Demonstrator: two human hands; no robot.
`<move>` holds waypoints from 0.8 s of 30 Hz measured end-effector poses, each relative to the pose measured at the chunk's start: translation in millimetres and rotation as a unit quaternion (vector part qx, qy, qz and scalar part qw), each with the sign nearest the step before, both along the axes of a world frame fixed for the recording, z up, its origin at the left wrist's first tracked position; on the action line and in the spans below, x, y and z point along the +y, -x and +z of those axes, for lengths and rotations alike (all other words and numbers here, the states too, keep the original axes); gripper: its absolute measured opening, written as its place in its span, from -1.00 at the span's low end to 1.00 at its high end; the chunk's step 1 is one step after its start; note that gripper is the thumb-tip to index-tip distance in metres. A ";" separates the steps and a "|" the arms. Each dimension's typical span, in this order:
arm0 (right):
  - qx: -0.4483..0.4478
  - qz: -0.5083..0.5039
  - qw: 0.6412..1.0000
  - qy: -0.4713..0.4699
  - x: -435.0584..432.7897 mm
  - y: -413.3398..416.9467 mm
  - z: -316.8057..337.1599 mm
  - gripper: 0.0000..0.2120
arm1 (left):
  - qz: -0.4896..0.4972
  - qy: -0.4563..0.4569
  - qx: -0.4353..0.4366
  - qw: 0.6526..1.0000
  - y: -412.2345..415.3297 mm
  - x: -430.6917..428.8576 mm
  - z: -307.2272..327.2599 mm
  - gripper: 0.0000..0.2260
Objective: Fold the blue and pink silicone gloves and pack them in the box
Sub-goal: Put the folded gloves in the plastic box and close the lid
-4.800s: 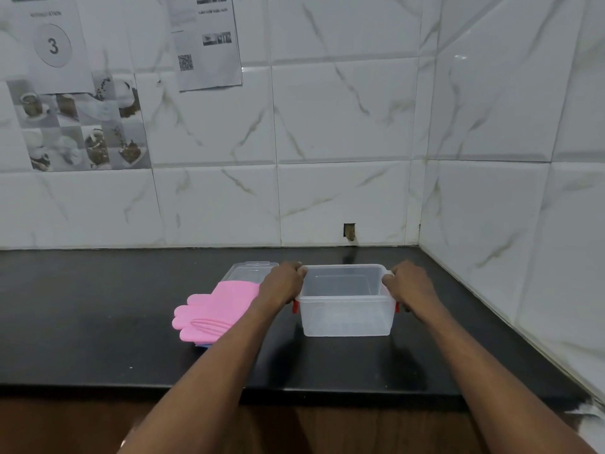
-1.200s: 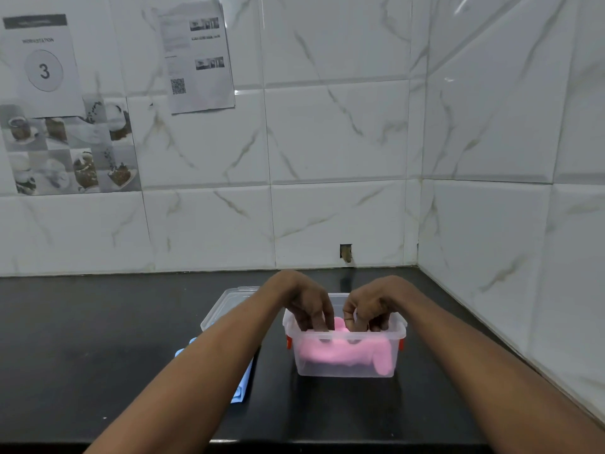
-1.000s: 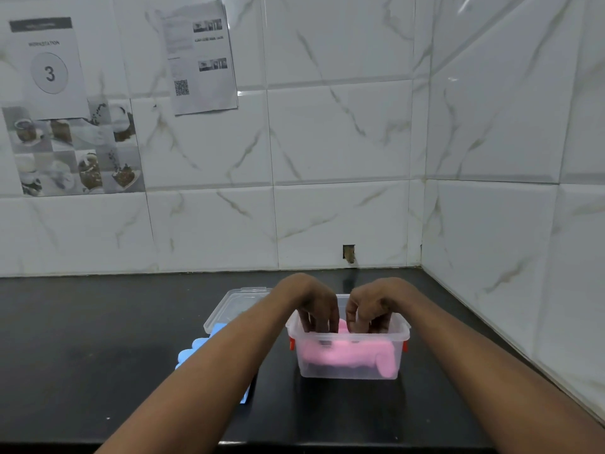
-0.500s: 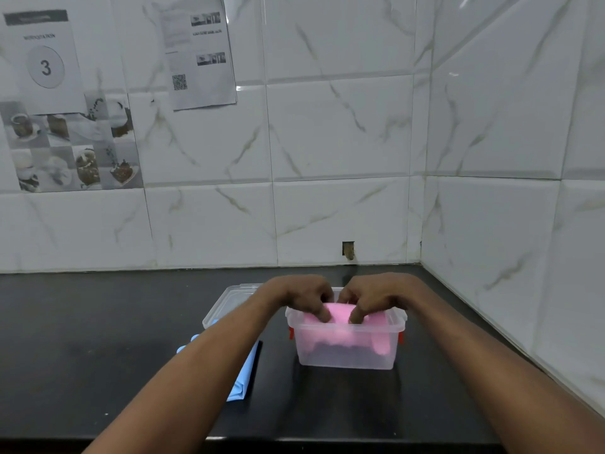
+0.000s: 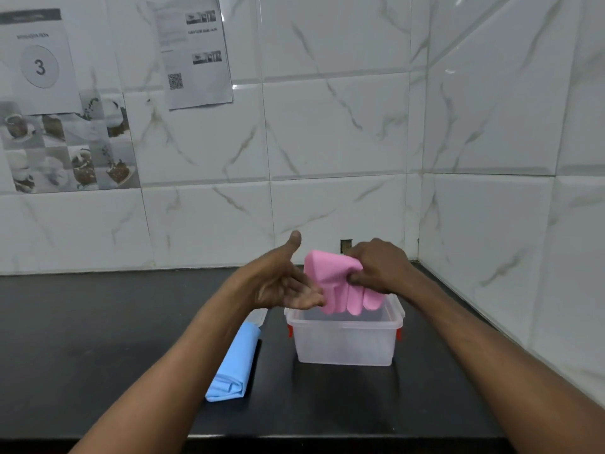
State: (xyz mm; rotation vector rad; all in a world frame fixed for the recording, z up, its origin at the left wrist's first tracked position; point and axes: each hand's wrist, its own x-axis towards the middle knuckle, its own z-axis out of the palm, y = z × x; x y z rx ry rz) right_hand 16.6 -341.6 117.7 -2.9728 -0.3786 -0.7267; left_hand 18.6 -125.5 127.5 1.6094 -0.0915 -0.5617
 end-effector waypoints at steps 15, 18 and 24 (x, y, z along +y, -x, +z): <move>0.176 0.096 0.845 -0.496 -26.7 36.2 -7.3 0.02 | 0.068 0.315 0.058 0.945 -24.9 -25.8 -26.3 -0.66; 0.247 0.131 0.660 -0.697 -39.3 31.2 -6.9 -0.29 | 0.055 0.313 0.049 0.947 -27.6 -23.8 -24.0 -0.73; 0.210 0.057 0.722 -0.656 -26.3 12.9 -7.2 -0.69 | 0.043 0.196 0.035 0.979 -27.6 -34.0 -31.3 -0.70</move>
